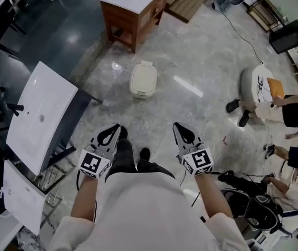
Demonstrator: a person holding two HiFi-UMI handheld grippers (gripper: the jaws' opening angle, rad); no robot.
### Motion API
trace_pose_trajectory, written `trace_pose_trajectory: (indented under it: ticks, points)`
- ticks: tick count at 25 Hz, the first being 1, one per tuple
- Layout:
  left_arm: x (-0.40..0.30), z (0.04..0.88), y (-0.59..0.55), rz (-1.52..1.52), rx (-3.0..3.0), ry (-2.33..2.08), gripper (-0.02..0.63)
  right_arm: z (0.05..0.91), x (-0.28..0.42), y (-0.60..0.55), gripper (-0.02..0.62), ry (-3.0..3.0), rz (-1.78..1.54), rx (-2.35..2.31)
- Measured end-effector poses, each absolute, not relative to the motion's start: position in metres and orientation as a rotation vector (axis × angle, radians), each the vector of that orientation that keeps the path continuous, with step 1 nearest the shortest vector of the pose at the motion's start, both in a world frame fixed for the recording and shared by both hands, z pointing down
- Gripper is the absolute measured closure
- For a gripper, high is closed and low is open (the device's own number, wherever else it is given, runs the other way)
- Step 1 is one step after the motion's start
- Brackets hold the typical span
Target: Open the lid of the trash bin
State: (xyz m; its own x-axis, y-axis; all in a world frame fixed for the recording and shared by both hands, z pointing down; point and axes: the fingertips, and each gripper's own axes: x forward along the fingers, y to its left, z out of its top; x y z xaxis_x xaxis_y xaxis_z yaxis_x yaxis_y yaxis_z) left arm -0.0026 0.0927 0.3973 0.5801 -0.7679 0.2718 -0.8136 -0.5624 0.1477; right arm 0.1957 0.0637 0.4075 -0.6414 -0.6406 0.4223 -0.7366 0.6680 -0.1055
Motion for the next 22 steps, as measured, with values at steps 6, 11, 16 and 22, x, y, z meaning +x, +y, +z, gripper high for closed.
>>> trace_pose_trajectory:
  ticks: [6, 11, 16, 22]
  points:
    - [-0.025, 0.426, 0.051, 0.298, 2.598, -1.215, 0.589, 0.434, 0.172, 0.028, 0.568, -2.467, 0.379, 1.088]
    - [-0.04, 0.455, 0.025, 0.306, 2.552, -1.154, 0.589, 0.468, 0.152, 0.003, 0.568, -2.396, 0.41, 1.086]
    - [-0.053, 0.488, 0.007, 0.324, 2.525, -1.105, 0.589, 0.506, 0.126, -0.016, 0.566, -2.335, 0.439, 1.06]
    - [-0.059, 0.521, -0.003, 0.36, 2.53, -1.067, 0.589, 0.563, 0.107, -0.032, 0.566, -2.256, 0.457, 0.98]
